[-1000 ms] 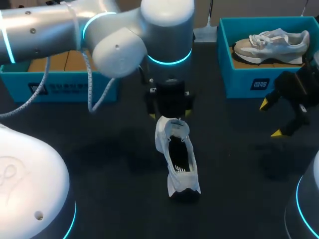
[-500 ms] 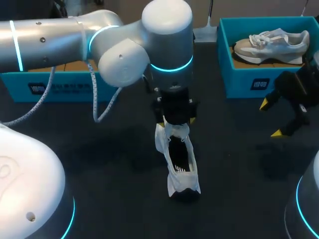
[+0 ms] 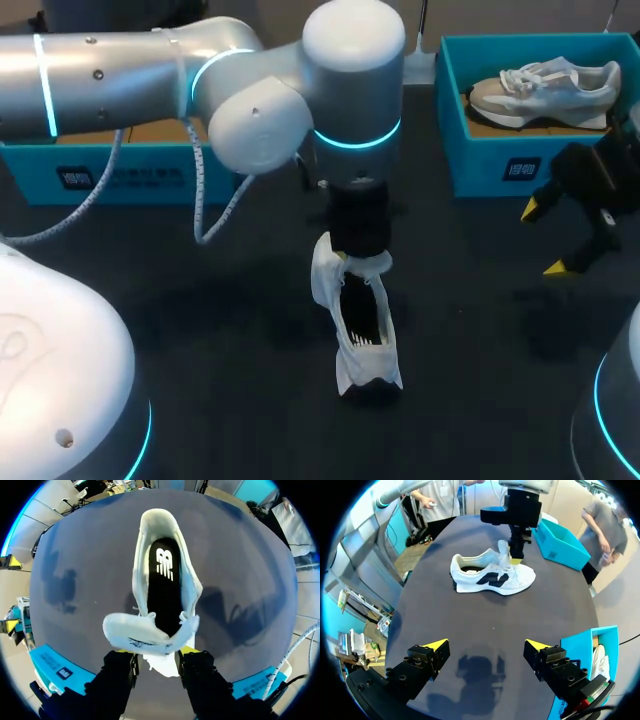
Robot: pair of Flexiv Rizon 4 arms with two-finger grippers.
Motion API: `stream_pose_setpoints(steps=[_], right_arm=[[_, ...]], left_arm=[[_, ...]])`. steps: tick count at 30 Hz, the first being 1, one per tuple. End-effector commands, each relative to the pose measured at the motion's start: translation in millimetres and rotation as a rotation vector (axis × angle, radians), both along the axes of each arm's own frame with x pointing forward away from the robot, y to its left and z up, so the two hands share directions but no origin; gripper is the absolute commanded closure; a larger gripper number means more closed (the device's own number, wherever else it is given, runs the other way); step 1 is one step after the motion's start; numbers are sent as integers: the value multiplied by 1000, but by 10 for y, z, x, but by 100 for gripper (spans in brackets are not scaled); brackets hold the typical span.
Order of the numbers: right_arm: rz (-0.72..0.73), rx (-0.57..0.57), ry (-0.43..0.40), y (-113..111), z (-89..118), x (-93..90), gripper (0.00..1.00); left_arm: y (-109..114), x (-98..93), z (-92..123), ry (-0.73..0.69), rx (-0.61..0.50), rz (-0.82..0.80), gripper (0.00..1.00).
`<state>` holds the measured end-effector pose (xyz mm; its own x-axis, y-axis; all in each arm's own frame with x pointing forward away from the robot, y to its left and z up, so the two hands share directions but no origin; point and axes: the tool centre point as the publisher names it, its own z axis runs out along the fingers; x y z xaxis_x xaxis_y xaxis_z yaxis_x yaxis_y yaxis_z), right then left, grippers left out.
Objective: Take the shoe out of the shoebox, open the shoe tongue, remove and reinsert the insole, then place the shoe into the shoebox
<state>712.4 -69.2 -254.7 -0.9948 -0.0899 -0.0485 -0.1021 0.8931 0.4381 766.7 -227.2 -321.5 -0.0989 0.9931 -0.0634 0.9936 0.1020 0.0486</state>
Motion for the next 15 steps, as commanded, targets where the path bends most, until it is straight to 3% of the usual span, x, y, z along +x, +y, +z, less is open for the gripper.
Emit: stream_pose_setpoints(steps=[1, 6, 15], right_arm=[[-1, -2, 0, 1, -2, -4, 0], [-1, -2, 0, 1, -2, -4, 0], [-1, -2, 0, 1, -2, -4, 0]], left_arm=[[45, -99, -7, -3, -8, -10, 59], [47, -187, -57, 11, -2, -32, 60], [80, -91, 30, 15, -14, -51, 60]])
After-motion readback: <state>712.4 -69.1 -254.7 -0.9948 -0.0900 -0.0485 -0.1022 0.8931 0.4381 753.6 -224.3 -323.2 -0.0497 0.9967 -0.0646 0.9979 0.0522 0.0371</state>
